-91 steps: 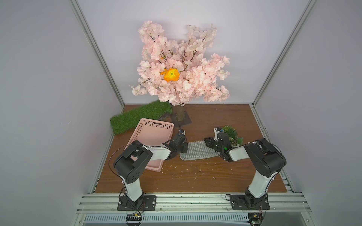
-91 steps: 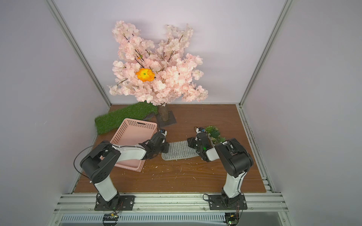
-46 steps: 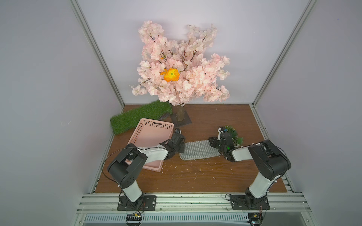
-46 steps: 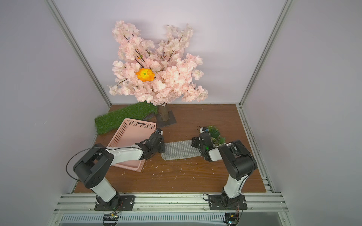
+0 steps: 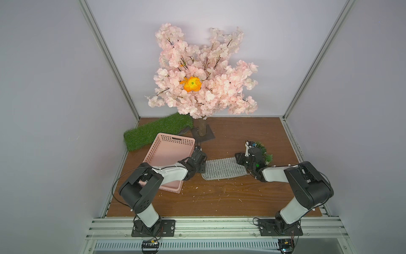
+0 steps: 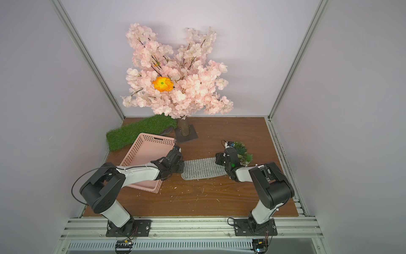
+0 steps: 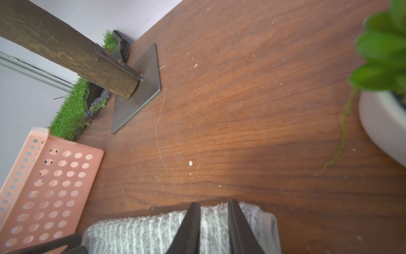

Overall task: Fold the square dishcloth
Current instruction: Fold the cleaning item at the center of the board.

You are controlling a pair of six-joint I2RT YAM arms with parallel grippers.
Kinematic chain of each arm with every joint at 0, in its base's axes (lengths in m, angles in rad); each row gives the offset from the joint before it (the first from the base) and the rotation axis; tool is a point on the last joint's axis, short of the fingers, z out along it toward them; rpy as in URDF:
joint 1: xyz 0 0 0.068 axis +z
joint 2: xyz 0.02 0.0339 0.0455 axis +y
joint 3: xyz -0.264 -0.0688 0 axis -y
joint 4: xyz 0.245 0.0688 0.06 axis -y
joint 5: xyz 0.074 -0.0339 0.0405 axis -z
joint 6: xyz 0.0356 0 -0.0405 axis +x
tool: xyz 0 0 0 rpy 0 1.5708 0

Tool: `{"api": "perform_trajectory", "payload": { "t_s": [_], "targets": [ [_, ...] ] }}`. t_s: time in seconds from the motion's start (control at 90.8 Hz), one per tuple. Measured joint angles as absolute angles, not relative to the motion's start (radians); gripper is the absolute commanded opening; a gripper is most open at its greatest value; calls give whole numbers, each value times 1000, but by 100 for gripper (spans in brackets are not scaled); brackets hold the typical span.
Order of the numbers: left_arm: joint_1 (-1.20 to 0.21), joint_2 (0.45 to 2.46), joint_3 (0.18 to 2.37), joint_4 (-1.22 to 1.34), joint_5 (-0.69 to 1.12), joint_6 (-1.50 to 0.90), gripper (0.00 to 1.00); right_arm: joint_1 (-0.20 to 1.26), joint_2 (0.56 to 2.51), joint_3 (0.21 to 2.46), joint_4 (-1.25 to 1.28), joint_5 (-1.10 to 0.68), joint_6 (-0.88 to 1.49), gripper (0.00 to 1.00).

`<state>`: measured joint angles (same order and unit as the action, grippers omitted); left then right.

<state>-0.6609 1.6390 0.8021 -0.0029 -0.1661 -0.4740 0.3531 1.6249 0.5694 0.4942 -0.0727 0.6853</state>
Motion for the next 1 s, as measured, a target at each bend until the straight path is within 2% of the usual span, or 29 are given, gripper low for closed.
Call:
{"api": "perform_trajectory", "payload": {
  "t_s": [0.264, 0.738, 0.903, 1.002],
  "targets": [
    [-661, 1543, 757, -71, -104, -536, 46, 353, 1546, 566, 448, -45, 668, 25],
    [-702, 1593, 752, -63, -71, -602, 46, 353, 1512, 549, 425, -31, 665, 25],
    [-702, 1599, 752, -56, -71, -606, 34, 353, 1510, 538, 421, -27, 665, 25],
    [-704, 1601, 751, -58, -70, -610, 32, 353, 1497, 538, 410, -22, 665, 25]
  ]
}}
